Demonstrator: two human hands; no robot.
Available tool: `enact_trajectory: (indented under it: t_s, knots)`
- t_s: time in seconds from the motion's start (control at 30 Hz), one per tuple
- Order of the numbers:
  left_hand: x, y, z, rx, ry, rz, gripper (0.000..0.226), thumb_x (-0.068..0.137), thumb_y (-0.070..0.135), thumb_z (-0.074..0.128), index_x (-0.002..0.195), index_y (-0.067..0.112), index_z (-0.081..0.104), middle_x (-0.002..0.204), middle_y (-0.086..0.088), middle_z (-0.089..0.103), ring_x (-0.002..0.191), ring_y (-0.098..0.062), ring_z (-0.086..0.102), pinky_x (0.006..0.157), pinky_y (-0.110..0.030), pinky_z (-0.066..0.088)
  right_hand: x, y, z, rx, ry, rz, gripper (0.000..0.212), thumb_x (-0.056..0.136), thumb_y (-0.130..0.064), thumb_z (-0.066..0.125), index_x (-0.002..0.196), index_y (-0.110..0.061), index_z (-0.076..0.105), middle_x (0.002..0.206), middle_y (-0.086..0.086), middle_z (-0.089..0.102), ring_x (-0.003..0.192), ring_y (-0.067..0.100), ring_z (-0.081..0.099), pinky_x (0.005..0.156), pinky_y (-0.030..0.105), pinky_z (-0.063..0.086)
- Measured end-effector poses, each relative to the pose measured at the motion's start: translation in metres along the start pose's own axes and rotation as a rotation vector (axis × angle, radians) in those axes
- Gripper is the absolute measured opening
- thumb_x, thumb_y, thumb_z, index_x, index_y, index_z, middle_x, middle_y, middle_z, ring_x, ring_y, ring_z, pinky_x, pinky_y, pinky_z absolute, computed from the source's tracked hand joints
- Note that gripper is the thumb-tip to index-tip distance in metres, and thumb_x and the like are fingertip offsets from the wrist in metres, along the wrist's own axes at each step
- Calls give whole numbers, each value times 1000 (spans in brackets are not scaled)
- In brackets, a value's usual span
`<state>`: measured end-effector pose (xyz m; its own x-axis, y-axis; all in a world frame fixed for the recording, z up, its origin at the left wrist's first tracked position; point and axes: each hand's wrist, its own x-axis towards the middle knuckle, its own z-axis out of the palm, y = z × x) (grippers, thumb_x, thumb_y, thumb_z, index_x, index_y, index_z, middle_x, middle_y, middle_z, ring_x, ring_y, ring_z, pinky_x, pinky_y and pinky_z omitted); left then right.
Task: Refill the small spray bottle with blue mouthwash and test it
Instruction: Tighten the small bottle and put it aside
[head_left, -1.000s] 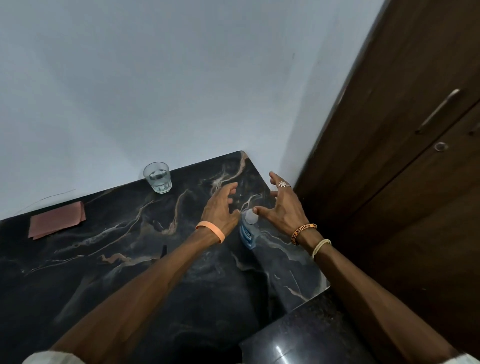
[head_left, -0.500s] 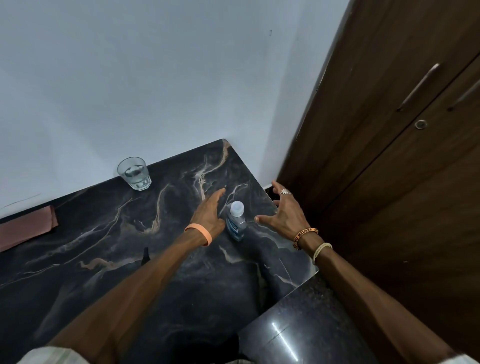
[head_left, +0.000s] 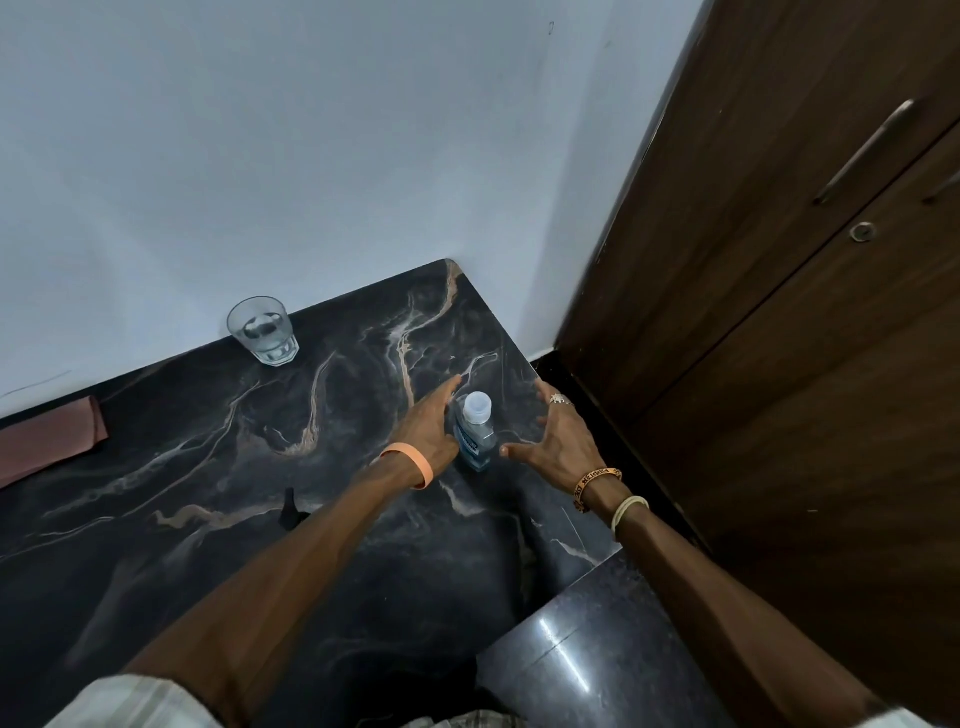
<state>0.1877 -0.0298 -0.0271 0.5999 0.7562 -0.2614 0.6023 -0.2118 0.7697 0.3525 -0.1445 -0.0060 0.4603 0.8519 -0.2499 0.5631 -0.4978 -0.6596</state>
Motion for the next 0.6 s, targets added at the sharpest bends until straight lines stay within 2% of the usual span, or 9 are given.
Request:
enact_trajectory:
  t_s: [0.43,0.53,0.6]
  knots:
    - [6,-1,11,16,37,19,71,81,-4,60,146,18,40,143,-5,52,132,-22,48,114,-37,36,-1,9,32,-3,-58,16,105,72,-44,83,153,-18,22,154,8,35,137,24,39,110,44,38]
    - [8,-3,12,3,56,18,68,81,-6,59,144,16,44,140,-6,55,128,-22,52,112,-37,39,-3,7,39,0,-66,-11,99,72,-44,83,151,-17,30,149,9,42,131,25,46,107,44,42]
    - [8,-5,13,-11,67,14,65,81,-6,60,141,15,48,136,-6,59,123,-21,56,107,-28,41,-5,6,45,5,-48,-32,83,75,-42,81,144,-19,42,138,5,54,120,22,57,98,42,49]
